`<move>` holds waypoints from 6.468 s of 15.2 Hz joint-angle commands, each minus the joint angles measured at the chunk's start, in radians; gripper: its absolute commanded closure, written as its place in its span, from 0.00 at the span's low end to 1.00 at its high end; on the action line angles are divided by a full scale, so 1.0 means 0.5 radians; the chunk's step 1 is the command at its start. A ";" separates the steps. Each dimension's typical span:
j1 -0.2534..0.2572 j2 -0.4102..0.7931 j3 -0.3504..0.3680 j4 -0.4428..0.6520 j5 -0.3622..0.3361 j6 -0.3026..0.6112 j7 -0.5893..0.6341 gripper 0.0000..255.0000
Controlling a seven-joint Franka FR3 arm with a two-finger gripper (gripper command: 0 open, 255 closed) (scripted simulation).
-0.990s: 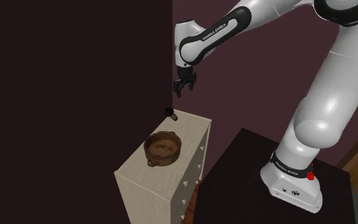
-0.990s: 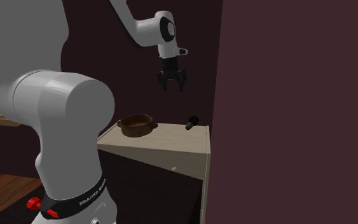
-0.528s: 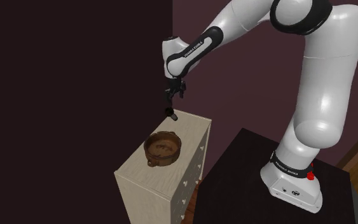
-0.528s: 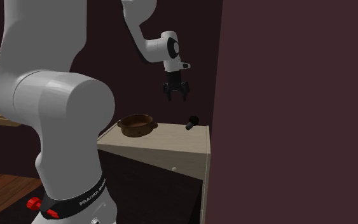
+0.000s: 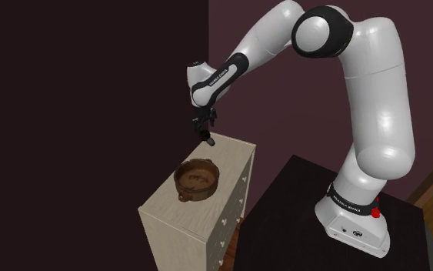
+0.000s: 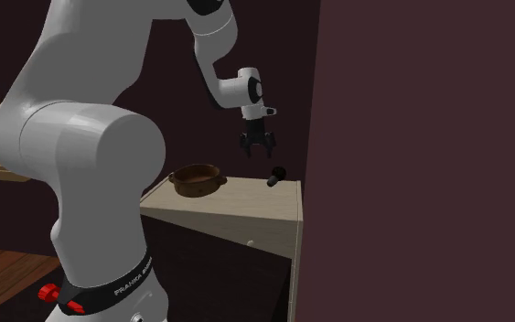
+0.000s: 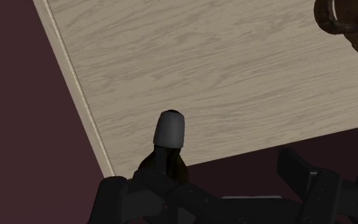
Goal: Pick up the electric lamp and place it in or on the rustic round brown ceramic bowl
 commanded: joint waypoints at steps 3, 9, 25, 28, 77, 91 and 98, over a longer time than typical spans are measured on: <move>-0.004 0.067 -0.008 -0.014 -0.011 0.082 0.007 0.00; -0.006 0.096 -0.011 -0.016 -0.014 0.113 0.010 0.00; -0.092 0.084 -0.022 -0.185 -0.007 0.485 -0.040 0.00; -0.249 0.141 -0.001 -0.347 0.034 1.007 -0.150 0.00; -0.301 -0.151 0.061 -0.301 0.091 0.669 -0.226 1.00; -0.055 -0.559 0.096 -0.733 -0.043 0.663 0.169 1.00; 0.163 -0.761 0.168 -1.003 -0.193 0.685 0.593 1.00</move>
